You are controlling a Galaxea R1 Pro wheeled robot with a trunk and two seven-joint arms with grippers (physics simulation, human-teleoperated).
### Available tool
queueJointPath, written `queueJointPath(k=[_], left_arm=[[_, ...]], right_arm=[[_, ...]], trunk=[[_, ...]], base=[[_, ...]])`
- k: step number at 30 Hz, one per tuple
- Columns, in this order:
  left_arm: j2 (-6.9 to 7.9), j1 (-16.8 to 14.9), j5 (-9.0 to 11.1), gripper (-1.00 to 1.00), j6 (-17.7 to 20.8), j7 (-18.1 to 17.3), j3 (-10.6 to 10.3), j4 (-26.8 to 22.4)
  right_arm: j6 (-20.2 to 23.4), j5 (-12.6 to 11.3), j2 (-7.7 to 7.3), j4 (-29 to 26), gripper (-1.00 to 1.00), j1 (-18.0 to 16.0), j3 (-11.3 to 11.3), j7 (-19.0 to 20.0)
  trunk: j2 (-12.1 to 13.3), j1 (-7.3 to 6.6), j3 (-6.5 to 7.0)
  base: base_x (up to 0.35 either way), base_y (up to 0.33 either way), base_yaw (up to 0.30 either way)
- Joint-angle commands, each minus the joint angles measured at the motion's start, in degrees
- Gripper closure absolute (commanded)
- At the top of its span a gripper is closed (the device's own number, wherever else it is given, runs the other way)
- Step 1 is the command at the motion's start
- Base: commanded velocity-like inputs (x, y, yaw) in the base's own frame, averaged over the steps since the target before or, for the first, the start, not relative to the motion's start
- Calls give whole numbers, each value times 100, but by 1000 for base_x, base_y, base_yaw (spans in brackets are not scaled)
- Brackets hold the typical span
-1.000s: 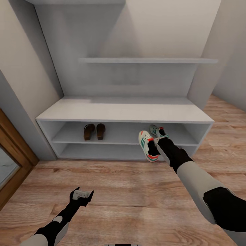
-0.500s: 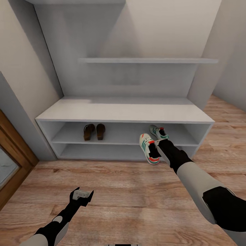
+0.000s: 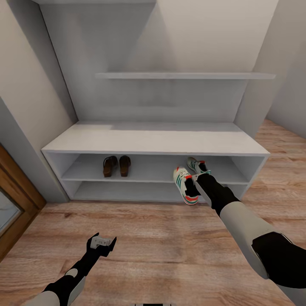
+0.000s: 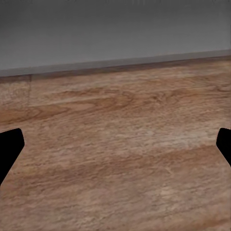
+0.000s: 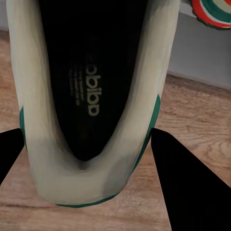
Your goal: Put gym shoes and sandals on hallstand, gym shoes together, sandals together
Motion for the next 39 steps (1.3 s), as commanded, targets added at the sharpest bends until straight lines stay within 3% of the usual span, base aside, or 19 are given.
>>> queueJointPath(k=[1,27,31,34,39], left_arm=[[0,-1,0,-100,0,0,0,0],[-7,-2,-6,-100,-8,-7,-8,10],[21,1,-38,-100,-18,-55,-20,238],[105,1,-234,-100,-28,-239,-72,497],[398,0,-754,-100,-34,-797,-119,665]], right_arm=[[-1,-6,0,2,100,0,0,-8],[-1,-2,0,17,100,-1,1,-15],[-1,0,0,17,100,3,1,-15],[-1,0,0,17,100,6,1,-15],[-1,1,0,67,100,7,1,-15]], trunk=[[0,0,0],[0,0,0],[0,0,0],[0,0,0],[0,0,0]], base=[[47,0,0],[110,0,0],[37,0,0],[13,0,0],[4,0,0]])
